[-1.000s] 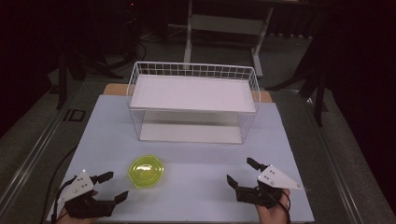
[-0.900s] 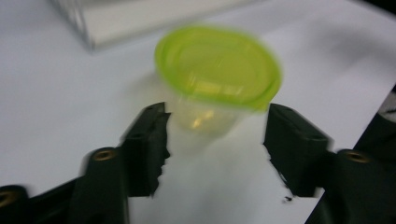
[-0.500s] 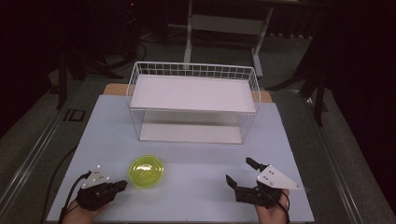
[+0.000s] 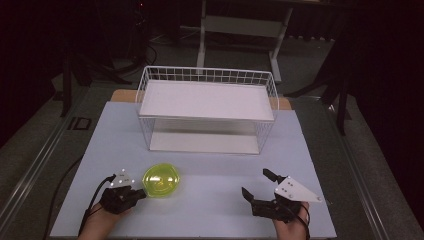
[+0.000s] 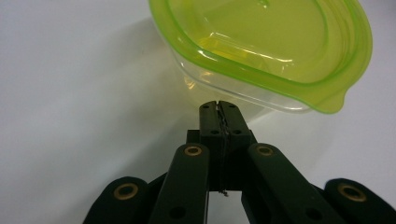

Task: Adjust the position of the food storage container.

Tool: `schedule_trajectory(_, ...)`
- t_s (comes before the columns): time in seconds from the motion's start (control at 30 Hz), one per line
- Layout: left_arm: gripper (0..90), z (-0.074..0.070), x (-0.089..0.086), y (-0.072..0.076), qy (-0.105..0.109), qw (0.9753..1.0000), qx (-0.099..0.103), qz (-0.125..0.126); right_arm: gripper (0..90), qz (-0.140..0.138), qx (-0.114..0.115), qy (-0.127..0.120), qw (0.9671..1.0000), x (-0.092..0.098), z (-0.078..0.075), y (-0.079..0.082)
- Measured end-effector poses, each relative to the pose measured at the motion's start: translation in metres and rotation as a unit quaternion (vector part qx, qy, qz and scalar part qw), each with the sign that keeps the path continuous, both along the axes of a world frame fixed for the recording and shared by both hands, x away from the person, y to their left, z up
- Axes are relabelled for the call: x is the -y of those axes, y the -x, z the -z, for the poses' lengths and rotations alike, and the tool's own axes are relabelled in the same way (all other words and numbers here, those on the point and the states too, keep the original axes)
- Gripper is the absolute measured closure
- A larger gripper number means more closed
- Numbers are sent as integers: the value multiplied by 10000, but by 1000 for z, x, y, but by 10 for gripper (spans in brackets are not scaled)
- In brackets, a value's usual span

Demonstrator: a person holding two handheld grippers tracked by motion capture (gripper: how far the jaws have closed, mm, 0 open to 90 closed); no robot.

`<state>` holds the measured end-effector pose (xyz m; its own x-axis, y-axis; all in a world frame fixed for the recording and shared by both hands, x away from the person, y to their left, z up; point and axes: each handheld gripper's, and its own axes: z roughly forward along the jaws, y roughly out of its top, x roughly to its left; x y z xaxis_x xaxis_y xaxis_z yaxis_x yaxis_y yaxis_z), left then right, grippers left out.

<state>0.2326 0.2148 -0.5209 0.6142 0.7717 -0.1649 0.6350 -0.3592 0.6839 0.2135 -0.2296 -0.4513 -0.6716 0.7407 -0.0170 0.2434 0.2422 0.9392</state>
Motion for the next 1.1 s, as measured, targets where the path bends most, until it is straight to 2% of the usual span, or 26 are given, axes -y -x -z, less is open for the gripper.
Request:
schedule_trajectory(0.17,900,-2,12,-15,141,9999,-22,94,119,-8,-8,-5,10000,0,0,0)
schedule_trajectory(0.33,900,0,28,-26,56,9995,-59,319,119,-22,-13,23,10000,0,0,0)
schedule_trajectory(0.5,900,4,30,-33,116,9997,-129,184,119,-6,-4,-3,10000,1,0,1)
schedule_trajectory(0.7,900,0,19,-27,129,9999,-20,-58,119,-25,-7,0,10000,0,0,0)
schedule_trajectory(0.83,900,-2,20,-28,151,9998,-33,-99,119,-48,1,23,10000,-1,-1,1)
schedule_trajectory(1.1,900,-1,36,-39,115,9999,-25,-31,119,-39,1,37,10000,-1,-1,1)
